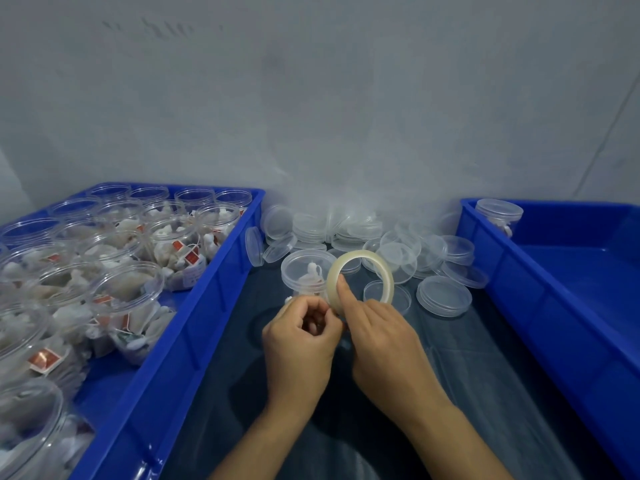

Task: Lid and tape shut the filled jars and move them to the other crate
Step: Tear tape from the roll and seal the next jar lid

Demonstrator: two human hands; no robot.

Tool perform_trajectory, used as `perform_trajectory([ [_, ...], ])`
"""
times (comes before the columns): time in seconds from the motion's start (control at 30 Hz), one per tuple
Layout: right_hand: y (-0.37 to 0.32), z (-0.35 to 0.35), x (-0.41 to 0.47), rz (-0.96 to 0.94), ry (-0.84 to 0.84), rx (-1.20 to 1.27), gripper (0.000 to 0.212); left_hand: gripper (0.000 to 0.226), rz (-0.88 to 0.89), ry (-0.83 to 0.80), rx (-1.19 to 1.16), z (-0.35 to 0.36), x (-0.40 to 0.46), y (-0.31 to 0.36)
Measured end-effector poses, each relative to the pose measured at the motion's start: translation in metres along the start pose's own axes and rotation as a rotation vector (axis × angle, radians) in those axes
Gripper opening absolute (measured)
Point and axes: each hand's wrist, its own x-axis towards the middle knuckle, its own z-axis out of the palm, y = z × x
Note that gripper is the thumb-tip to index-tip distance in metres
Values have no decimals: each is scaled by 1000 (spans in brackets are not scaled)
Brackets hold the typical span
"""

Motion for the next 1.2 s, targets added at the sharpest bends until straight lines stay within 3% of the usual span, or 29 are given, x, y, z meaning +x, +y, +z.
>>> perform_trajectory([
  [0.33, -4, 4, -1, 217, -10, 155, 93, 28, 66, -24, 28, 6, -3, 0],
  [0.5, -2, -3, 0, 276, 3, 240, 77, 23, 62, -46, -37, 5, -5, 0],
  [0.63, -4, -5, 0, 225, 9, 246, 75, 33, 160, -56, -9, 4, -5, 4],
  [0.83, -3, -4, -1, 205, 16, 245, 78, 16, 226, -39, 55, 1, -2, 1],
  [1.2, -3, -8, 0, 191, 22, 214, 74, 20, 291, -29, 81, 2, -3, -2],
])
